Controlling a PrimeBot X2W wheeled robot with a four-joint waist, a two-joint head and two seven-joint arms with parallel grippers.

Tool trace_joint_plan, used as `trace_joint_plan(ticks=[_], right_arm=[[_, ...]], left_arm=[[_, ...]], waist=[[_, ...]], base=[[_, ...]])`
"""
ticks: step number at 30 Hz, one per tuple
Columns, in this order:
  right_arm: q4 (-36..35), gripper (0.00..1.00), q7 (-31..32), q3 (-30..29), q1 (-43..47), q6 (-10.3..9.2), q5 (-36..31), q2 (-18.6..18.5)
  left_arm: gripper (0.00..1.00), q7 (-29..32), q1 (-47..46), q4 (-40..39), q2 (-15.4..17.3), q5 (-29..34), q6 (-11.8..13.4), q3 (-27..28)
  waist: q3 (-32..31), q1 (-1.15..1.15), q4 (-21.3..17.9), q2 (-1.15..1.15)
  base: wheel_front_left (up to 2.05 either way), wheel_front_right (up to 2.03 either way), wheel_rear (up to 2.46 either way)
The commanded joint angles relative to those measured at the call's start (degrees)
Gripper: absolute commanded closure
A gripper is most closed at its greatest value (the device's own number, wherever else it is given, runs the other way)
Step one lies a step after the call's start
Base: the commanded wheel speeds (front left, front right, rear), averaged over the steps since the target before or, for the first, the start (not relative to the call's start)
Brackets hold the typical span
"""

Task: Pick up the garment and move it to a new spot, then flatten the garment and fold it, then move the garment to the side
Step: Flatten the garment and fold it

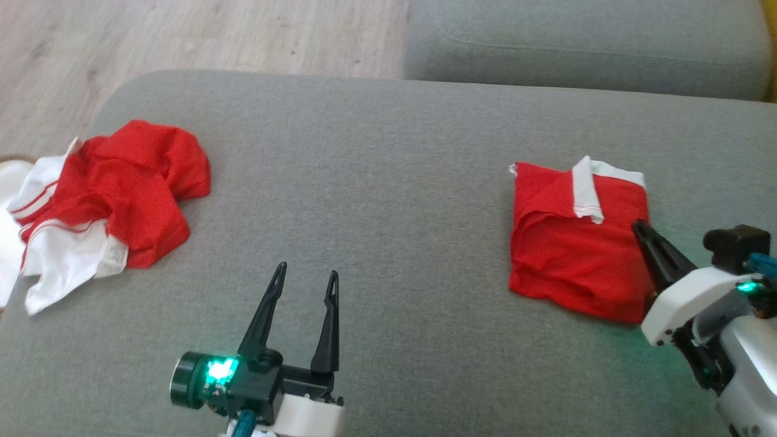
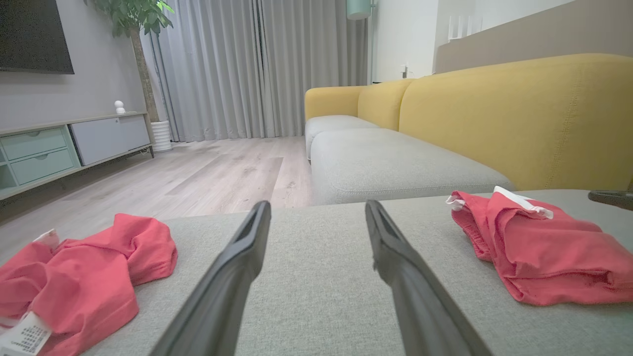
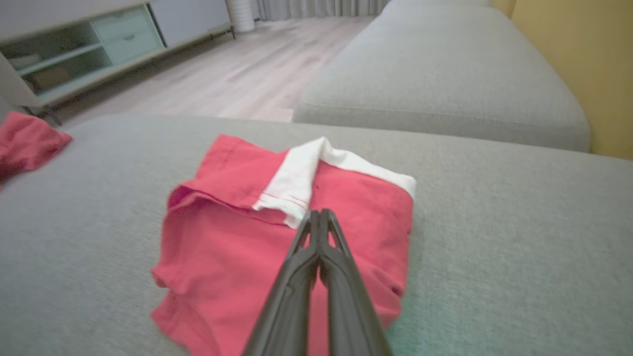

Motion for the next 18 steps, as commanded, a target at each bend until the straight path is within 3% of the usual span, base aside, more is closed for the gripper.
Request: trace_joint_plan(ticks=[1, 10, 18], right_arm=[[-0.45, 1.00, -0.23, -0.07, -1.83, -0.04, -0.80, -0.65], [9.14, 1.00, 2.44, 1.47, -8.47, -0.04, -3.72, 3.13], [9.77, 1.00, -7.97, 3.84, -16.91, -0.04, -1.95, 10.91]], left_arm=[[0.00, -0.28, -1.02, -2.02, -0.25, 0.49, 0.15, 1.49], [0.00, -0.28, -2.43, -2.15, -0.29, -0.14, 0.18, 0.34], [0.00, -0.28, -3.52, -2.26, -0.30, -0.91, 1.46, 0.43]], waist=[[0.64, 0.00, 0.81, 0.00], [4.14, 0.00, 3.39, 0.00], [5.09, 0.00, 1.57, 0.00]], base=[[0.00, 0.00, 0.00], [0.00, 0.00, 0.00], [0.00, 0.00, 0.00]])
